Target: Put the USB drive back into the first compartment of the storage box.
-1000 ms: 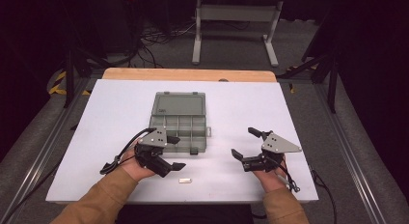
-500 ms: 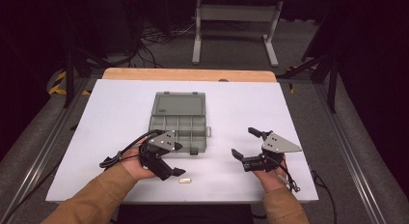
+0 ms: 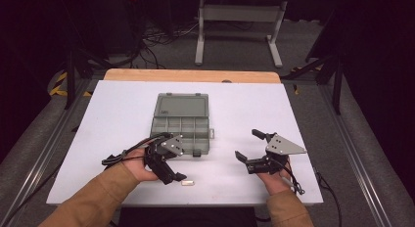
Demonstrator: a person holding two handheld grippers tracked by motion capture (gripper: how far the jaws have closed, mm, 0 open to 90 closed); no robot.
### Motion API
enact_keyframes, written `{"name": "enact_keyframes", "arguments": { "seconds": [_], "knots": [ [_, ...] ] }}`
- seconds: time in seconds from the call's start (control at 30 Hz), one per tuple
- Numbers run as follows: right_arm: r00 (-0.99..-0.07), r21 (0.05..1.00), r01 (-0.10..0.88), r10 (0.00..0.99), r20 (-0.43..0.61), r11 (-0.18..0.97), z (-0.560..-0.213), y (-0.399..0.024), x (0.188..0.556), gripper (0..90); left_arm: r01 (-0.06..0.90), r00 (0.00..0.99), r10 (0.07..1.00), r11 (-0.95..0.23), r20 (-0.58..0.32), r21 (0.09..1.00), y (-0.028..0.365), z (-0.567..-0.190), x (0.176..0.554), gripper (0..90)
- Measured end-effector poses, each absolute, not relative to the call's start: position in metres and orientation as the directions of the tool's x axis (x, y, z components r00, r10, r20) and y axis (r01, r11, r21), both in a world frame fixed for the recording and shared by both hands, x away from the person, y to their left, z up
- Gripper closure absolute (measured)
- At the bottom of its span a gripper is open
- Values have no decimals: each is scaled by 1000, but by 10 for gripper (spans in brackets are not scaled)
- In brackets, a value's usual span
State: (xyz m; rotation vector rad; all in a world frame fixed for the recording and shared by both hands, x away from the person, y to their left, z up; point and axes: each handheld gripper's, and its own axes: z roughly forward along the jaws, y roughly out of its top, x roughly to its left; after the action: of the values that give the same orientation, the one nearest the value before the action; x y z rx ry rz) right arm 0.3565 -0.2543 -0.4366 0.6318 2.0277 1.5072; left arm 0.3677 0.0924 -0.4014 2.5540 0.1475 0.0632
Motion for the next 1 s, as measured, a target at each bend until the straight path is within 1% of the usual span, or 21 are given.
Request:
{"name": "enact_keyframes", "arguments": {
  "seconds": [0.23, 0.37, 0.5, 0.73, 1.0],
  "knots": [
    [-749, 961, 54, 647, -139, 270, -437, -254, 356, 55, 88, 993, 116, -850, 21, 520, 88, -403, 365, 161],
    [-750, 962, 57, 647, -136, 267, -436, -255, 356, 54, 103, 993, 118, -855, -2, 508, 85, -405, 366, 194],
    [-751, 962, 56, 646, -136, 268, -436, -255, 356, 54, 110, 993, 117, -863, -16, 493, 82, -408, 365, 207],
    [-754, 963, 54, 643, -134, 264, -436, -255, 356, 53, 83, 996, 90, -882, -7, 464, 76, -415, 363, 232],
    [-753, 964, 58, 645, -128, 259, -436, -256, 356, 53, 91, 996, 82, -895, -40, 436, 69, -426, 362, 273]
  ]
}}
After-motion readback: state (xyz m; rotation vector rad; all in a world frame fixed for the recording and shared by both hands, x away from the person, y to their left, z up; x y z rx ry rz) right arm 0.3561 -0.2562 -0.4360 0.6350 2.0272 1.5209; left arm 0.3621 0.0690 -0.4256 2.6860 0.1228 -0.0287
